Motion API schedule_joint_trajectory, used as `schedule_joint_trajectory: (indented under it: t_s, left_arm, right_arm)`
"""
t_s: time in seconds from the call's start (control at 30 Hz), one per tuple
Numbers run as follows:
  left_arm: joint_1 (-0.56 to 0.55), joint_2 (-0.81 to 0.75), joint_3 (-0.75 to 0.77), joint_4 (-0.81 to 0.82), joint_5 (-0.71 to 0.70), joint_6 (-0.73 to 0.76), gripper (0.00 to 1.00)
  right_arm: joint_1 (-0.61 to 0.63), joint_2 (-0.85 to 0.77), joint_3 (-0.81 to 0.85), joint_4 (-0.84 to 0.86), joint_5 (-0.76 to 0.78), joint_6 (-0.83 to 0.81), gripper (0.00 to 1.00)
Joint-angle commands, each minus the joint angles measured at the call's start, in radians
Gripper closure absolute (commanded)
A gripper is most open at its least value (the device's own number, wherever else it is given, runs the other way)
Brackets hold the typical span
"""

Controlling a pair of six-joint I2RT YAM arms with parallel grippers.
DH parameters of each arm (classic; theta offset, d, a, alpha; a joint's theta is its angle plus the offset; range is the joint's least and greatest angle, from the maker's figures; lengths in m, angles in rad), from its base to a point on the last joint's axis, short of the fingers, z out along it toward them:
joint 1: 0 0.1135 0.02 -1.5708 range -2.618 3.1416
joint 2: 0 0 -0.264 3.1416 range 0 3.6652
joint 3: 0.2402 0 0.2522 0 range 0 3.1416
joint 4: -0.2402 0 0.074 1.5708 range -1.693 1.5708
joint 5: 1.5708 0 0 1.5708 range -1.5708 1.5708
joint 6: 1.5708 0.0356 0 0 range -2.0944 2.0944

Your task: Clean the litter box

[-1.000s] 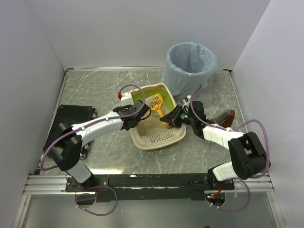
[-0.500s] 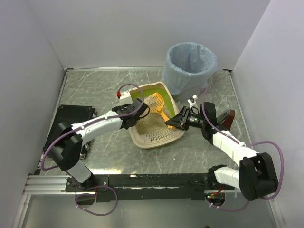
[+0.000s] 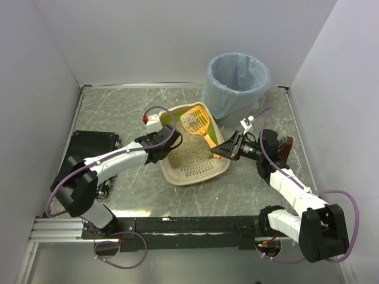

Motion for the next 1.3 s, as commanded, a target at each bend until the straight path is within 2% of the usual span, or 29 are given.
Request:
schedule_joint_trajectory:
  t_s: [0.0, 0.07, 0.1, 0.13, 0.17, 0.27, 0.33, 0.4, 0.43, 0.47, 0.5, 0.53, 0.57, 0.63, 0.8, 1.0, 1.1, 1.13, 1.17, 1.2, 1.23, 1.27]
  left_arm:
    - [0.003, -0.090, 0.034, 0.228, 0.029, -0.077, 0.99]
    - [0.003, -0.088, 0.033, 0.227, 0.023, -0.079, 0.99]
    - [0.005, -0.088, 0.031, 0.231, 0.026, -0.076, 0.99]
    - [0.005, -0.087, 0.033, 0.233, 0.029, -0.076, 0.99]
    - [0.006, -0.085, 0.036, 0.231, 0.038, -0.076, 0.99]
    - [0.005, -0.090, 0.038, 0.218, 0.043, -0.074, 0.99]
    - [0.005, -0.099, 0.033, 0.225, 0.040, -0.074, 0.99]
    - [0.006, -0.105, 0.021, 0.234, 0.041, -0.076, 0.99]
    - [0.005, -0.107, 0.019, 0.239, 0.044, -0.073, 0.99]
    - [0.005, -0.105, 0.025, 0.234, 0.046, -0.073, 0.99]
    - [0.006, -0.105, 0.028, 0.227, 0.044, -0.071, 0.99]
    - [0.005, -0.104, 0.031, 0.224, 0.044, -0.073, 0.99]
    - [0.005, -0.104, 0.031, 0.230, 0.047, -0.071, 0.99]
    - [0.008, -0.101, 0.028, 0.242, 0.057, -0.068, 0.99]
    - [0.006, -0.085, 0.048, 0.211, 0.052, -0.071, 0.99]
    - [0.006, -0.110, 0.016, 0.244, 0.034, -0.065, 0.99]
    - [0.006, -0.105, 0.025, 0.237, 0.038, -0.058, 0.99]
    - [0.008, -0.101, 0.028, 0.233, 0.038, -0.056, 0.99]
    - [0.006, -0.099, 0.028, 0.234, 0.037, -0.056, 0.99]
    - [0.006, -0.099, 0.028, 0.234, 0.037, -0.056, 0.99]
    - [0.006, -0.101, 0.024, 0.242, 0.038, -0.058, 0.99]
    - [0.008, -0.102, 0.022, 0.245, 0.041, -0.058, 0.99]
  right_arm:
    - [-0.023, -0.032, -0.035, 0.045, -0.069, 0.012, 1.00]
    - [-0.025, -0.071, -0.015, -0.039, -0.020, -0.056, 1.00]
    - [-0.023, -0.069, -0.021, -0.007, -0.033, -0.026, 1.00]
    - [-0.023, -0.038, -0.038, 0.125, -0.053, 0.026, 1.00]
    - [-0.022, -0.016, -0.044, 0.201, -0.085, 0.137, 1.00]
    - [-0.040, 0.032, -0.092, 0.441, -0.199, 0.339, 1.00]
    - [-0.054, 0.055, -0.133, 0.537, -0.236, 0.433, 1.00]
    - [-0.051, 0.088, -0.123, 0.585, -0.237, 0.453, 1.00]
    - [-0.052, 0.134, -0.119, 0.622, -0.260, 0.532, 1.00]
    - [-0.069, 0.157, -0.132, 0.804, -0.285, 0.601, 1.00]
    - [-0.091, 0.177, -0.188, 0.917, -0.300, 0.684, 1.00]
    - [-0.115, 0.211, -0.219, 1.037, -0.314, 0.847, 1.00]
    - [-0.144, 0.233, -0.242, 1.214, -0.323, 0.899, 1.00]
    - [-0.151, 0.292, -0.245, 1.274, -0.316, 0.947, 1.00]
    - [-0.091, 0.389, -0.198, 1.346, -0.305, 0.950, 1.00]
    - [-0.094, 0.394, -0.176, 1.261, -0.329, 0.838, 1.00]
    - [-0.095, 0.311, -0.169, 1.060, -0.331, 0.690, 1.00]
    - [-0.094, 0.285, -0.162, 0.909, -0.329, 0.583, 1.00]
    - [-0.094, 0.258, -0.156, 0.813, -0.325, 0.524, 1.00]
    - [-0.094, 0.194, -0.133, 0.727, -0.320, 0.388, 1.00]
    - [-0.094, 0.161, -0.118, 0.634, -0.320, 0.387, 1.00]
    - [-0.092, 0.124, -0.080, 0.393, -0.299, 0.235, 1.00]
